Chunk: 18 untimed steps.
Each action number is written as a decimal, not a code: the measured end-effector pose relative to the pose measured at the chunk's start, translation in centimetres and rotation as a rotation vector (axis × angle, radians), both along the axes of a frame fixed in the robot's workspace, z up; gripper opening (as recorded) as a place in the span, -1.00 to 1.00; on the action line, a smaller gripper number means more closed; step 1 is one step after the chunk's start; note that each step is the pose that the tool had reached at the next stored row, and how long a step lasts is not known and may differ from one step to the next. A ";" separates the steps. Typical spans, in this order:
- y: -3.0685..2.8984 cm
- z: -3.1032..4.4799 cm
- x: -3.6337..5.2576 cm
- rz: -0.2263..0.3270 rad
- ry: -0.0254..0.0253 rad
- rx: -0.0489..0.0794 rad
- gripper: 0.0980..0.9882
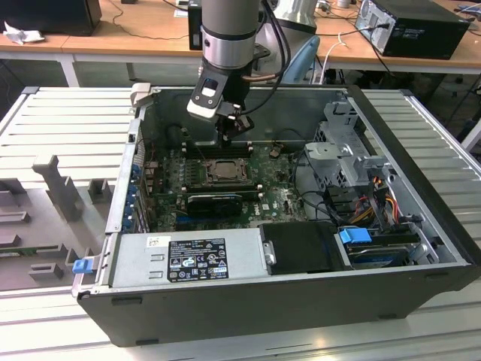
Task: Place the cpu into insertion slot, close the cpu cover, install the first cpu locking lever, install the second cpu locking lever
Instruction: 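Install the first cpu locking lever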
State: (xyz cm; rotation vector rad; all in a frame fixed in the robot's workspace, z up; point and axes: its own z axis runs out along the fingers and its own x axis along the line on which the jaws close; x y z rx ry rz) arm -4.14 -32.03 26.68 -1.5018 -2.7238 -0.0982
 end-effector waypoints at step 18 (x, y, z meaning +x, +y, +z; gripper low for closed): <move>0.00 0.00 0.00 0.077 0.0000 0.000 -0.98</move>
